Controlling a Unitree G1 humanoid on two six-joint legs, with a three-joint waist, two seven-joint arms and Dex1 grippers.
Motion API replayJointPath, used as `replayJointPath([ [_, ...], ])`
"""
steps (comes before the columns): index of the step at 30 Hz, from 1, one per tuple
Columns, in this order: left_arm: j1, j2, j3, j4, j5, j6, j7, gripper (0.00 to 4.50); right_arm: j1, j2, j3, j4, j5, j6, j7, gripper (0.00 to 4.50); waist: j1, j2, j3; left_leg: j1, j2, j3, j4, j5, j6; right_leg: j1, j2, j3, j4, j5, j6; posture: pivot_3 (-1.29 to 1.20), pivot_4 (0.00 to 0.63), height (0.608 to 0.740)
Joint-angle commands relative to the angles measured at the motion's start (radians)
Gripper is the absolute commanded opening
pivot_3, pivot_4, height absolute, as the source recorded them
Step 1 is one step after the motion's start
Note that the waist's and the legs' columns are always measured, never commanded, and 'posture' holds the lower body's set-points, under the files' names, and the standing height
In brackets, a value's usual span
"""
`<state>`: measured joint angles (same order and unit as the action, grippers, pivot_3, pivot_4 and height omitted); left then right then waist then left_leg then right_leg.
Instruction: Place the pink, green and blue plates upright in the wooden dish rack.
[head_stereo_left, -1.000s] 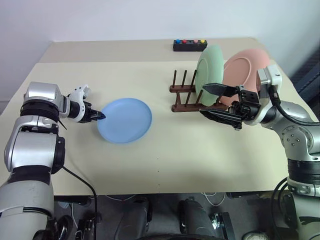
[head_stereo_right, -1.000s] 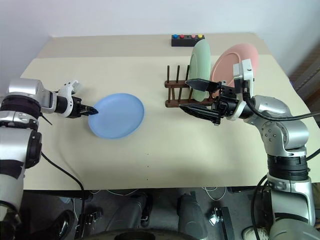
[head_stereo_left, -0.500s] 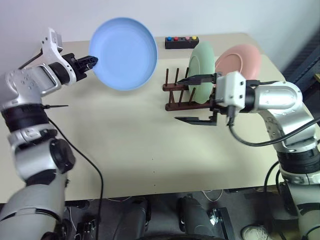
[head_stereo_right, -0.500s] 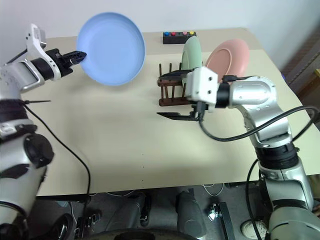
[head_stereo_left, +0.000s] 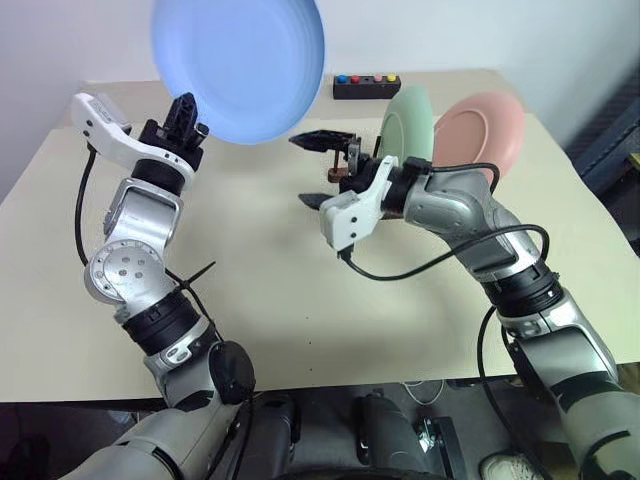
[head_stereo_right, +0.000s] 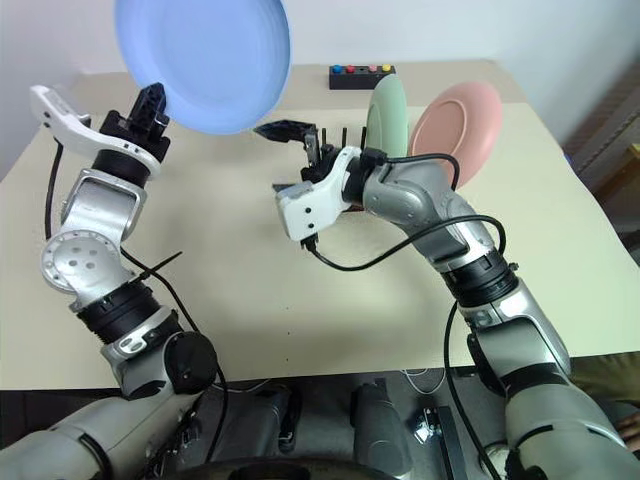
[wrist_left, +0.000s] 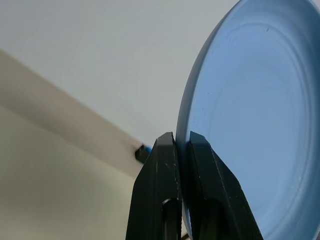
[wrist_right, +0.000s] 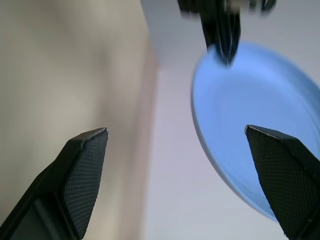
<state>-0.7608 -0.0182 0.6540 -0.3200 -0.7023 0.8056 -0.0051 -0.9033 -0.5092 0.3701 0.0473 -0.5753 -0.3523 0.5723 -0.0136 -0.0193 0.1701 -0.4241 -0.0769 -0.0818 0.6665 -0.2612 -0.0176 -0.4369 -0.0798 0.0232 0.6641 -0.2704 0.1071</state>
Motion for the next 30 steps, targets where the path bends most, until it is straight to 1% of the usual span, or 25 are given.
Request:
replayJointPath([
  [1, 0.035, -0.009, -0.110, -0.084, 0.019, -0.086, 0.014, 0.07, -0.039, 0.035, -0.006, 0.022, -0.082, 0.040, -0.086, 4.50, 0.000, 0.000, 0.000, 0.000, 0.000, 0.000, 0.000, 0.000, 0.000, 0.000, 0.000, 0.000, 0.000, 0.000, 0.000, 0.00, 0.150, 0.740],
  [5, 0.082, -0.002, -0.193, -0.116, 0.023, -0.117, 0.029, 0.07, -0.038, 0.062, 0.007, 0.039, -0.118, 0.065, -0.110, 4.50, 0.001, 0.000, 0.000, 0.000, 0.000, 0.000, 0.000, 0.000, 0.000, 0.001, 0.001, 0.000, 0.000, 0.000, 0.000, 0.00, 0.150, 0.740],
  [6, 0.090, 0.003, -0.208, -0.121, 0.021, -0.121, 0.031, 0.02, -0.040, 0.067, 0.009, 0.044, -0.120, 0.069, -0.110, 4.25, 0.002, 0.000, 0.000, 0.000, 0.000, 0.000, 0.000, 0.000, 0.000, 0.001, 0.001, 0.000, 0.000, 0.000, 0.000, 0.00, 0.150, 0.740],
  [8, 0.100, 0.011, -0.231, -0.121, 0.015, -0.123, 0.038, 0.00, -0.046, 0.081, 0.004, 0.057, -0.111, 0.081, -0.111, 3.64, 0.000, 0.000, 0.000, 0.001, 0.000, 0.000, 0.000, 0.000, 0.000, 0.001, 0.001, 0.000, 0.000, 0.000, 0.000, 0.00, 0.150, 0.740],
  [9, 0.104, 0.016, -0.240, -0.121, 0.015, -0.126, 0.042, 0.00, -0.049, 0.084, 0.003, 0.063, -0.114, 0.084, -0.114, 3.18, 0.000, 0.000, 0.000, 0.001, 0.000, 0.000, 0.000, 0.000, 0.000, 0.001, 0.001, 0.000, 0.000, 0.000, 0.000, 0.00, 0.150, 0.740],
  [12, 0.112, 0.034, -0.267, -0.120, 0.016, -0.134, 0.039, 0.00, -0.055, 0.086, 0.001, 0.085, -0.119, 0.088, -0.126, 1.66, 0.000, 0.000, 0.000, 0.001, 0.000, 0.000, 0.000, 0.000, 0.000, 0.001, 0.001, 0.000, 0.000, 0.000, 0.000, 0.00, 0.150, 0.740],
  [13, 0.114, 0.037, -0.273, -0.119, 0.015, -0.139, 0.039, 0.00, -0.056, 0.087, 0.001, 0.090, -0.120, 0.089, -0.130, 1.09, 0.000, 0.000, 0.000, 0.001, 0.000, 0.000, 0.000, 0.000, 0.000, 0.001, 0.002, 0.000, 0.000, 0.000, 0.000, 0.00, 0.150, 0.740],
  [15, 0.120, 0.056, -0.307, -0.110, 0.064, -0.189, 0.021, 0.00, -0.059, 0.087, 0.002, 0.098, -0.123, 0.089, -0.140, 0.07, 0.000, 0.000, 0.000, 0.001, 0.000, 0.000, 0.000, 0.000, 0.000, 0.001, 0.002, 0.000, 0.000, 0.000, 0.000, 0.00, 0.150, 0.740],
  [17, 0.121, 0.055, -0.315, -0.100, 0.049, -0.188, 0.026, 0.00, -0.058, 0.086, 0.002, 0.106, -0.127, 0.087, -0.147, 0.02, 0.000, 0.000, 0.000, 0.001, 0.000, 0.000, 0.000, 0.000, 0.000, 0.001, 0.002, 0.000, 0.000, 0.000, 0.000, 0.00, 0.150, 0.740],
  [21, 0.115, 0.045, -0.289, -0.067, -0.043, -0.176, 0.010, 1.38, -0.058, 0.081, -0.002, 0.108, -0.132, 0.086, -0.161, 0.00, 0.002, 0.000, 0.000, 0.001, 0.000, 0.000, 0.000, 0.000, 0.000, 0.002, 0.002, 0.000, 0.000, 0.000, 0.000, 0.00, 0.150, 0.740],
  [22, 0.116, 0.052, -0.291, -0.068, -0.054, -0.172, 0.005, 1.98, -0.059, 0.079, -0.004, 0.108, -0.132, 0.086, -0.164, 0.00, 0.001, 0.000, 0.000, 0.001, 0.000, 0.000, 0.000, 0.000, 0.000, 0.002, 0.002, 0.000, 0.000, 0.000, 0.000, 0.00, 0.150, 0.740],
  [23, 0.115, 0.059, -0.290, -0.068, -0.071, -0.167, 0.004, 2.39, -0.061, 0.076, -0.007, 0.109, -0.132, 0.086, -0.169, 0.00, -0.001, 0.000, 0.000, 0.001, 0.000, 0.000, 0.000, 0.000, 0.000, 0.002, 0.002, 0.000, 0.000, 0.000, 0.000, 0.00, 0.150, 0.740],
  [24, 0.114, 0.070, -0.290, -0.068, -0.081, -0.166, -0.002, 3.00, -0.064, 0.073, -0.012, 0.111, -0.132, 0.087, -0.176, 0.00, -0.001, 0.000, 0.000, 0.001, 0.000, 0.000, 0.000, 0.000, 0.000, 0.002, 0.002, 0.000, 0.000, 0.000, 0.000, 0.00, 0.150, 0.740],
  [25, 0.114, 0.081, -0.288, -0.066, -0.093, -0.165, -0.010, 3.41, -0.067, 0.070, -0.016, 0.113, -0.130, 0.087, -0.182, 0.00, -0.002, 0.000, 0.000, 0.001, 0.000, 0.000, 0.000, 0.000, 0.000, 0.002, 0.002, 0.000, 0.000, 0.000, 0.000, 0.00, 0.150, 0.740],
  [26, 0.116, 0.093, -0.276, -0.061, -0.122, -0.159, -0.021, 4.03, -0.071, 0.068, -0.025, 0.116, -0.125, 0.091, -0.189, 0.00, -0.002, 0.000, 0.000, 0.002, 0.000, 0.000, -0.001, 0.000, 0.000, 0.001, 0.002, 0.000, 0.000, 0.000, 0.000, 0.00, 0.150, 0.740],
  [27, 0.120, 0.105, -0.261, -0.056, -0.157, -0.152, -0.030, 4.47, -0.074, 0.070, -0.039, 0.118, -0.110, 0.098, -0.195, 0.00, -0.002, 0.000, 0.000, 0.002, 0.000, 0.000, -0.001, 0.000, 0.000, 0.001, 0.002, 0.000, 0.000, 0.000, 0.000, 0.00, 0.150, 0.740],
  [30, 0.151, 0.190, -0.228, -0.042, -0.224, -0.126, -0.091, 4.47, -0.098, 0.111, -0.125, 0.130, 0.024, 0.156, -0.192, 0.00, -0.004, 0.000, 0.000, 0.002, 0.000, 0.000, -0.001, 0.000, 0.000, 0.002, 0.002, 0.000, 0.000, 0.000, 0.000, 0.00, 0.150, 0.740],
])
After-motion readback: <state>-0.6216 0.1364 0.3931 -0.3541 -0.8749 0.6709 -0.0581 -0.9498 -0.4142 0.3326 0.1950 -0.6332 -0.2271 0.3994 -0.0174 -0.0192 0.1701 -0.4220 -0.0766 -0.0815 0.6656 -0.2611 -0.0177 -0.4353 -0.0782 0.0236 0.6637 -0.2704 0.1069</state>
